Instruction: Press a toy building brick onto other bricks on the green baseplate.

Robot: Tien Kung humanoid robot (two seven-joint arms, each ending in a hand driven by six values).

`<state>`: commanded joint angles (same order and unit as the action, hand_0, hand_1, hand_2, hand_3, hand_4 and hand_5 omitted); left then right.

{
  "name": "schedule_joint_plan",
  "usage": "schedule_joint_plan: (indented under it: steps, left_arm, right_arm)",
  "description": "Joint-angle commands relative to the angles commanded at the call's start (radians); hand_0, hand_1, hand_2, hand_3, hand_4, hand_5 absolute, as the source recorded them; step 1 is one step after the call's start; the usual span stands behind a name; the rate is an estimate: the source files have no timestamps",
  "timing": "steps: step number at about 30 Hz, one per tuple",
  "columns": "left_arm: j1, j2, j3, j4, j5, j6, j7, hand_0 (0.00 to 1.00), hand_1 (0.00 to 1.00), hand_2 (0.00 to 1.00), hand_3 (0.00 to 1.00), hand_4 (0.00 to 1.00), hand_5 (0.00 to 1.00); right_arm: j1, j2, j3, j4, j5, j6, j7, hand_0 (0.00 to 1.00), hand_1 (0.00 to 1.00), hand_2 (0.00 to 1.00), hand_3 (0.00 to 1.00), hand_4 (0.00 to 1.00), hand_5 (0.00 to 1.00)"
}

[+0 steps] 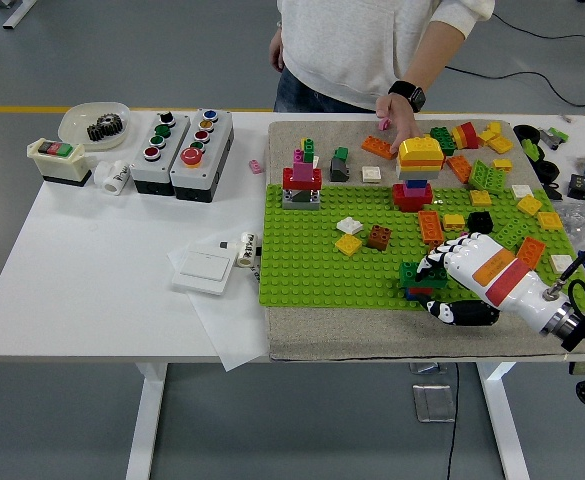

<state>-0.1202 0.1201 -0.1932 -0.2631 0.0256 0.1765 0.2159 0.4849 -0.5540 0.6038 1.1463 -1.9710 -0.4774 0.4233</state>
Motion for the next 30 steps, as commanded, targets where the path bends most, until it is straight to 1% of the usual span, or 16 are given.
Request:
schedule_joint_plan:
  steps: [18, 30]
  left_arm:
    - [-0.004, -0.002, 0.006, -0.001, -0.007, -0.002, -0.003, 0.501, 0.606, 0.767, 0.788, 0.832, 0.833]
    - [-0.003, -0.003, 0.007, -0.001, -0.008, -0.002, -0.004, 0.501, 0.607, 0.768, 0.788, 0.833, 0.833]
  right_arm:
    - [-0.003, 0.002, -0.006, -0.020, -0.003, 0.005, -0.002, 0.400, 0.440, 0.503, 0.508, 0.632, 0.482]
    - [-0.004, 0.002, -0.010, -0.022, -0.004, 0.005, -0.002, 0.397, 0.440, 0.503, 0.508, 0.633, 0.482]
